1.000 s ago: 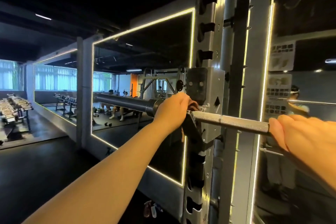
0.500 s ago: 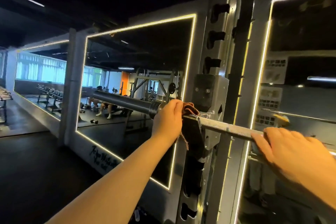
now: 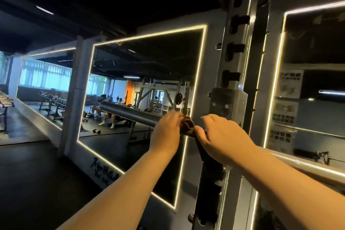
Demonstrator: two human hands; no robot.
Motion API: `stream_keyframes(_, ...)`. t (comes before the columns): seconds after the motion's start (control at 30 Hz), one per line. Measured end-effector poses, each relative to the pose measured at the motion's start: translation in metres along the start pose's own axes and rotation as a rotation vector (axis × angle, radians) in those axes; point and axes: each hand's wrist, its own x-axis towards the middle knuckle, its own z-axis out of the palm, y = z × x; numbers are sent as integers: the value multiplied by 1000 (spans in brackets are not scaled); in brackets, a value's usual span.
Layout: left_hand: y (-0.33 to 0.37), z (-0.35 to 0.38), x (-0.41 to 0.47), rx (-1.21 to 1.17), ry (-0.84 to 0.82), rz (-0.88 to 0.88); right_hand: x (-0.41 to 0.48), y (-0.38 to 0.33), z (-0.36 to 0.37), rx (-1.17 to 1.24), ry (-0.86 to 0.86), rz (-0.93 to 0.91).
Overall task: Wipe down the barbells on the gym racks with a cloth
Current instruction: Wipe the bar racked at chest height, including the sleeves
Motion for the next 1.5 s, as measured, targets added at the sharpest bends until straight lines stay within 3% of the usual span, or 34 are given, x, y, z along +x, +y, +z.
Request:
stream_keyframes(0.2, -33, 6, -20, -27, 84, 134, 14, 1, 28, 84, -99, 71)
stream_keyframes(0.3, -29, -2, -1, -229, 138, -94, 15, 2, 31, 120, -90, 45)
stream_keyframes(0.37, -26, -11, 27, -335, 301, -236, 16, 1, 31, 128, -101, 35)
stream_keyframes(0.43, -27, -19, 45, -359, 469, -243, 16, 0, 32, 111, -99, 34)
stream_keyframes(0.47, -29, -17, 48, -355, 470, -220, 15, 0, 32, 100, -93, 35)
stream_keyframes(0.6, -32, 15, 29, -217, 80, -58, 15, 1, 33, 48, -61, 29)
stream_keyframes(0.73, -44, 23, 18, -374, 143, -29, 16, 6, 37, 29, -45, 27)
stream_keyframes(0.83, -54, 15, 22, -393, 72, -106, 17, 7, 40, 21, -65, 33)
stream_keyframes(1.0, -58, 8, 29, -362, 101, -247, 20, 4, 43, -9, -44, 19)
stream_keyframes(1.13, -43, 18, 11, -359, 156, -163, 20, 3, 44, -29, -26, 16)
stream_keyframes(1.37, -79, -10, 20, -316, 8, -197, 19, 0, 43, -35, -19, 16)
stream_keyframes(1.5, -80, -15, 34, -290, 38, -286, 16, 1, 43, -16, -24, 30)
